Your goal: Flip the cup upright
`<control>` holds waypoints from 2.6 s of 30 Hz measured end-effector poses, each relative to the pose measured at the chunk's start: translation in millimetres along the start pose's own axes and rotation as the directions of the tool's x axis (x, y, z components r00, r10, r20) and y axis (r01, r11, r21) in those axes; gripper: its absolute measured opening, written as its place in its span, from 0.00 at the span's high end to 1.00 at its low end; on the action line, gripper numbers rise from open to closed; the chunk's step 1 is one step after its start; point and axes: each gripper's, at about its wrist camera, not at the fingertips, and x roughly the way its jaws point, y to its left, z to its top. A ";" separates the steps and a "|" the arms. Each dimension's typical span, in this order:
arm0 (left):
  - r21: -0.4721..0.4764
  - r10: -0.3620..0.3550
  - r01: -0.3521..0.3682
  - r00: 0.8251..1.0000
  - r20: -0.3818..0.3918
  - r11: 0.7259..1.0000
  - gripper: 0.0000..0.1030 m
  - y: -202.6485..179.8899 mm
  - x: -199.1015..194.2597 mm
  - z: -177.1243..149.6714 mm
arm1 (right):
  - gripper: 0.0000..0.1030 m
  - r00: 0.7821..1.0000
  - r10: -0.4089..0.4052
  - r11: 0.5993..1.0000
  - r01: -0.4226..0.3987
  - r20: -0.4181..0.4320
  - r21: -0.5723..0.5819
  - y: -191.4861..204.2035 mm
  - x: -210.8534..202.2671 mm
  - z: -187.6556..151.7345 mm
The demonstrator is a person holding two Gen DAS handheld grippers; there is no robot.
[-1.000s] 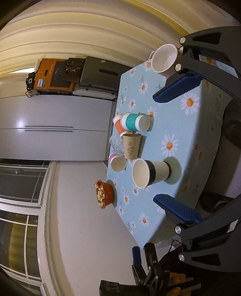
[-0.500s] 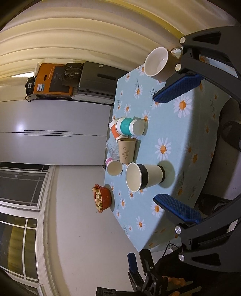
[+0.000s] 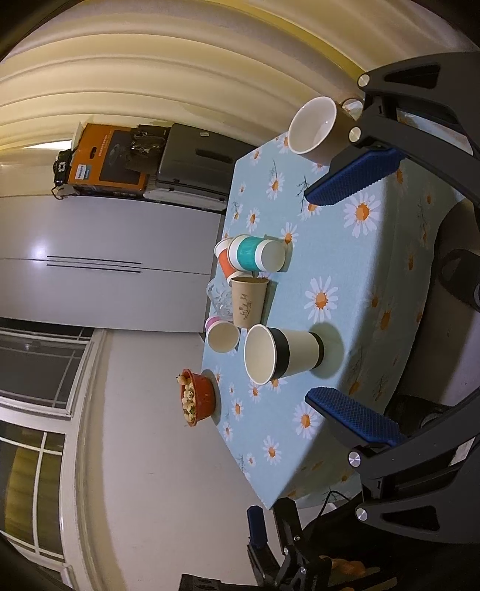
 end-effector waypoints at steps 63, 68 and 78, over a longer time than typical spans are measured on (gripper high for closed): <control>0.015 0.011 -0.011 1.000 -0.004 1.000 0.07 -0.2 1.2 -2.0 | 0.05 1.000 -0.010 0.999 0.011 -0.025 0.045 -3.9 4.2 -2.9; 0.015 0.004 -0.004 1.000 -0.002 1.000 0.06 0.9 0.2 -1.3 | 0.05 1.000 -0.010 0.999 0.012 -0.026 0.045 -3.7 4.2 -3.0; 0.016 0.034 -0.034 0.999 -0.002 0.999 0.06 -0.7 1.4 -0.2 | 0.05 1.000 -0.012 0.999 0.013 -0.027 0.044 -4.6 4.5 -3.1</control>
